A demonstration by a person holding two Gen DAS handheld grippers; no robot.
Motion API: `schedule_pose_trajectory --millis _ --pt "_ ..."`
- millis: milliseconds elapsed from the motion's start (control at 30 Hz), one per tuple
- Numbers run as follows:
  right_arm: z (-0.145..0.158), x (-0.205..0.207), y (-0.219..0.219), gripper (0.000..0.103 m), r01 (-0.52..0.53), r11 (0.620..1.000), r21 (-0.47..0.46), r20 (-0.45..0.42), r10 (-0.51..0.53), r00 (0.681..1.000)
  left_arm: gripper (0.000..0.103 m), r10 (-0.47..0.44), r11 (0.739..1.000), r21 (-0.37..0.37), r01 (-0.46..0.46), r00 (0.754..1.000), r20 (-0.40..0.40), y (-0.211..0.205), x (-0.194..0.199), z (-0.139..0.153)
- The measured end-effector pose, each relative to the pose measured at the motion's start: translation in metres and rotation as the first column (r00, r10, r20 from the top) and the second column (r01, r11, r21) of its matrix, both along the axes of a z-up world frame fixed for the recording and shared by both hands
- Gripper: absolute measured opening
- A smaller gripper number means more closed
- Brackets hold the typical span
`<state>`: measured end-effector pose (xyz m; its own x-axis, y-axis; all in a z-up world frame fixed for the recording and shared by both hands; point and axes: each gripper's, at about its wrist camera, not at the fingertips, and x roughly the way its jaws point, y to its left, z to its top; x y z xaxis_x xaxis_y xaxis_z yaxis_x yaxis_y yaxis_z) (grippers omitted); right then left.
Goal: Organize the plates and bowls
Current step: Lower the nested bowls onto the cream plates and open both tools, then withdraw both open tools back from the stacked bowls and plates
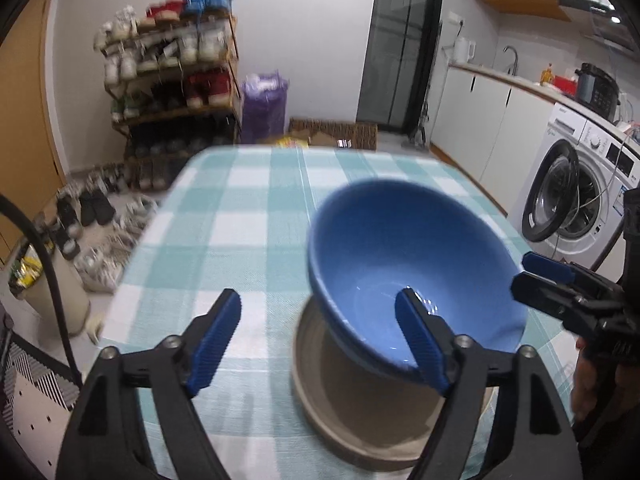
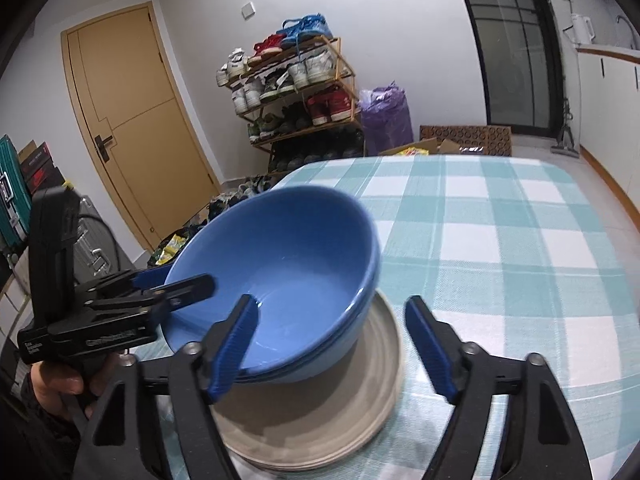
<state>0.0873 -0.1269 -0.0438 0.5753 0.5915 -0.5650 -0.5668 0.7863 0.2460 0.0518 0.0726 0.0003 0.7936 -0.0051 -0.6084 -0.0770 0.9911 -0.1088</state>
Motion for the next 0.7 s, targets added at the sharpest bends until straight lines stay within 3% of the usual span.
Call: schedule_pose_trajectory --millis 67,167,333,700 --pt "0.004 -0.002 -0.005 0.096 0.007 1.0 0.006 0.013 -0.007 1.0 0.092 -0.01 0.999 0.036 0.009 1.0 0.028 0.002 -0.01 0.004" --pt "0.005 -0.009 -0.014 0.102 0.015 1.0 0.0 0.05 -0.015 0.999 0.103 0.002 0.997 0.08 -0.009 0.996 0.087 0.007 -0.03 0.008" --pt "-0.002 -0.024 -0.021 0.102 0.014 0.999 -0.039 0.09 -0.01 0.996 0.103 0.05 0.997 0.049 -0.059 0.985 0.168 0.023 -0.055 0.004" --pt "-0.014 -0.061 -0.032 0.102 0.0 1.0 -0.028 0.169 0.005 0.986 0.103 0.078 0.995 0.047 -0.089 0.975 0.206 0.025 -0.079 -0.025"
